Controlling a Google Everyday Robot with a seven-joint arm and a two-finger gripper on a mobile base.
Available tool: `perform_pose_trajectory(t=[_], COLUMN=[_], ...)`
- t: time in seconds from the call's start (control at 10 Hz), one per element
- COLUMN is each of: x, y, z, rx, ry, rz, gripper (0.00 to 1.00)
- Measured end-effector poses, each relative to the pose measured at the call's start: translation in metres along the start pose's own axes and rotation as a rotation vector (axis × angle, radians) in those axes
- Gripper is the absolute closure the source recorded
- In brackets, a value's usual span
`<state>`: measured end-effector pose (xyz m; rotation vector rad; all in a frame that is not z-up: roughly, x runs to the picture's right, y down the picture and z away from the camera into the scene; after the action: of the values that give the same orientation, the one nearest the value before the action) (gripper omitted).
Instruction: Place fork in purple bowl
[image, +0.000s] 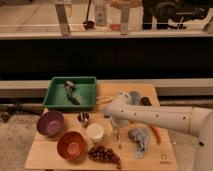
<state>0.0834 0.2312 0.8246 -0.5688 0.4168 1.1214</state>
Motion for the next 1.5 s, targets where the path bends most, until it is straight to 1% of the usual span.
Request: perform_pose_trajectory(t=[0.1, 0.2, 0.3, 0.4, 0.5, 0.8, 1.0, 1.1, 1.2, 1.3, 1.4, 1.5], x=[0.004, 0.006, 0.007, 0.008, 0.009, 0.003, 0.004, 0.004, 0.002, -0.006, -0.004, -0.004], y=[-0.001, -0.002, -0.001, -0.002, -0.002, 0.002, 0.003, 0.003, 0.004, 0.008, 0.008, 0.007], z=[0.001, 0.003, 0.005, 0.007, 0.009, 0.013, 0.011, 0.011, 0.013, 0.016, 0.014, 0.012], rx=[-0.012, -0.022, -0.037, -0.044, -0.048, -0.065, -0.067, -0.066, -0.079, -0.096, -0.093, -0.093], ry=[0.002, 0.004, 0.007, 0.009, 0.012, 0.021, 0.022, 0.023, 0.025, 0.019, 0.020, 0.019], rz=[0.011, 0.013, 0.015, 0.017, 0.016, -0.010, -0.011, -0.014, -0.028, -0.047, -0.050, -0.047], gripper=[0.27, 0.34, 0.46, 0.54, 0.55, 0.55, 0.50, 0.50, 0.52, 0.58, 0.70, 0.79])
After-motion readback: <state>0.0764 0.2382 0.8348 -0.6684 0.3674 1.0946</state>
